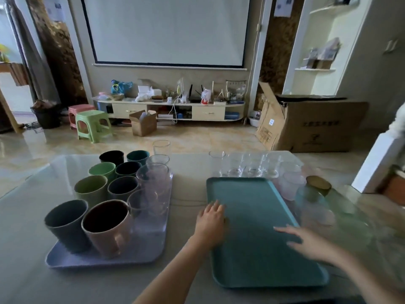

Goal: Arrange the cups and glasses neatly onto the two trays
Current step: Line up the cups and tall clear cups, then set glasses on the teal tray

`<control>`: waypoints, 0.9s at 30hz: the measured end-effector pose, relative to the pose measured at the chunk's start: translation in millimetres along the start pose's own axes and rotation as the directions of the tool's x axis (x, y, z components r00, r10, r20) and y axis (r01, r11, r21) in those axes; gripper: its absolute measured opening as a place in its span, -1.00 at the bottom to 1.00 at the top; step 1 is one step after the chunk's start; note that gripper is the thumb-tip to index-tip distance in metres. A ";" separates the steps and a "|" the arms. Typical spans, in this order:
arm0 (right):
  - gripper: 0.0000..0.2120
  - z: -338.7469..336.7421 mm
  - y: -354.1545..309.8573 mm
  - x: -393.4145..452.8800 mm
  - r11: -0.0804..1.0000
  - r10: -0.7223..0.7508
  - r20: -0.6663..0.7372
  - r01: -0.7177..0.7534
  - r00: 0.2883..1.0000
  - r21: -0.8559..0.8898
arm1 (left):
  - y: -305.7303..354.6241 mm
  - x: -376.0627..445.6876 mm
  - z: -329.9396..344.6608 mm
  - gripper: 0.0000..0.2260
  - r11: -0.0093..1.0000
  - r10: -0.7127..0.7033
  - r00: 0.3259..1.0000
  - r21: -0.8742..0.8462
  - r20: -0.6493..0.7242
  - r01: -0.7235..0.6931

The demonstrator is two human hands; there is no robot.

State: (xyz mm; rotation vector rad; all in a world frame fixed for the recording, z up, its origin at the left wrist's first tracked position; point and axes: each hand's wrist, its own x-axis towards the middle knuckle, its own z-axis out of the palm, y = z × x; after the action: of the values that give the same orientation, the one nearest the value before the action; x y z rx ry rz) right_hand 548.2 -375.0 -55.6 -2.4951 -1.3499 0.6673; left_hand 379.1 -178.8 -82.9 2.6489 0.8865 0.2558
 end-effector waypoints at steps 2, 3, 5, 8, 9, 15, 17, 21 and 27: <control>-0.54 5.1 -3.0 6.8 0.993 0.016 0.169 0.005 0.985 -0.120 | -9.6 15.1 12.2 -0.54 0.996 -0.070 0.996 -0.054 0.050 0.072; -0.51 6.0 -7.4 8.7 0.988 0.025 0.228 0.010 0.973 -0.151 | -13.9 20.1 14.6 -0.53 0.992 -0.095 0.994 -0.074 0.063 0.099; -0.50 6.3 -17.2 11.7 0.984 0.039 0.272 0.010 0.962 -0.179 | -24.4 25.3 15.2 -0.46 0.987 -0.122 0.990 -0.096 0.067 0.128; -0.54 7.1 -25.2 14.8 0.979 0.012 0.300 0.050 0.954 -0.197 | -40.9 20.0 16.1 -0.38 0.981 -0.123 0.992 -0.149 0.037 0.127; -0.54 7.2 -28.7 14.8 0.976 -0.003 0.315 0.071 0.949 -0.205 | -47.5 17.4 16.3 -0.38 0.975 -0.129 0.991 -0.178 0.024 0.132; -0.51 17.2 -55.6 16.2 0.951 -0.054 0.375 0.162 0.926 -0.263 | -81.1 14.4 8.8 -0.37 0.937 -0.190 0.980 -0.309 -0.053 0.165; -0.58 14.5 -64.1 25.9 0.958 -0.065 0.273 0.136 0.960 -0.254 | -81.1 12.0 8.3 -0.42 0.925 -0.225 0.971 -0.331 -0.086 0.185; -0.70 -5.7 -85.1 74.9 0.978 -0.130 -0.116 0.108 0.985 -0.180 | -71.3 2.9 1.1 -0.53 0.903 -0.351 0.931 -0.300 -0.098 0.308; -0.58 -54.8 -143.9 180.8 0.961 -0.199 -0.398 0.099 0.896 -0.258 | -71.3 1.7 2.0 -0.53 0.908 -0.318 0.942 -0.318 -0.105 0.272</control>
State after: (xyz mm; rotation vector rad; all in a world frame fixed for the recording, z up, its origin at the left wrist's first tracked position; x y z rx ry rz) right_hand 555.4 -143.9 -1.2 -2.4705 -1.4918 -0.0738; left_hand 341.8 -124.8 -110.9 2.2028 1.1819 0.4825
